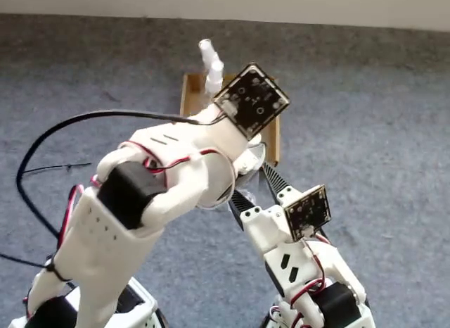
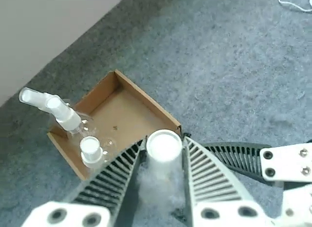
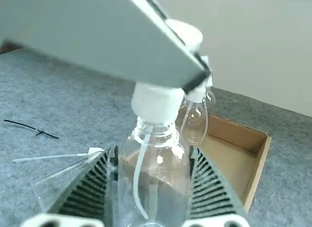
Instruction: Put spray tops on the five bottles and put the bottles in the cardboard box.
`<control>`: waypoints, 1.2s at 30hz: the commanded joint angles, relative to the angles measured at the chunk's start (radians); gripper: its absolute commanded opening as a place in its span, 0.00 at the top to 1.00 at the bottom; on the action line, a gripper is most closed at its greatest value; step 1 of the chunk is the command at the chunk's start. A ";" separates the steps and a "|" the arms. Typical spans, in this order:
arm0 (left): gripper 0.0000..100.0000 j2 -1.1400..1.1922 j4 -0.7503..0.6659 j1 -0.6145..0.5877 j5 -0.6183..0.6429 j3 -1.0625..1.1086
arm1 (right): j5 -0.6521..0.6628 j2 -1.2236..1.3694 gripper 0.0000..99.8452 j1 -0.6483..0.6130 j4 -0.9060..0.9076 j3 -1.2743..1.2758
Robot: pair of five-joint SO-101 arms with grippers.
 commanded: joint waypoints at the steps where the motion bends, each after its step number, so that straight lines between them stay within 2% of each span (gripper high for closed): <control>1: 0.85 -0.064 0.005 -0.022 -0.009 -0.007 | -0.011 0.002 1.00 0.004 -0.021 -0.010; 11: 0.85 -0.070 -0.003 -0.024 -0.011 -0.018 | -0.011 0.002 1.00 0.004 -0.021 -0.010; 16: 0.85 -0.061 -0.077 -0.102 -0.009 -0.076 | -0.011 0.002 1.00 0.004 -0.021 -0.010; 20: 0.85 -0.061 -0.063 -0.114 -0.009 -0.073 | -0.011 0.002 1.00 0.004 -0.021 -0.010; 31: 0.85 -0.070 -0.054 -0.110 -0.011 0.137 | -0.011 0.002 1.00 0.004 -0.021 -0.010; 36: 0.85 -0.071 -0.054 -0.071 -0.011 0.153 | -0.011 0.002 1.00 0.004 -0.022 -0.010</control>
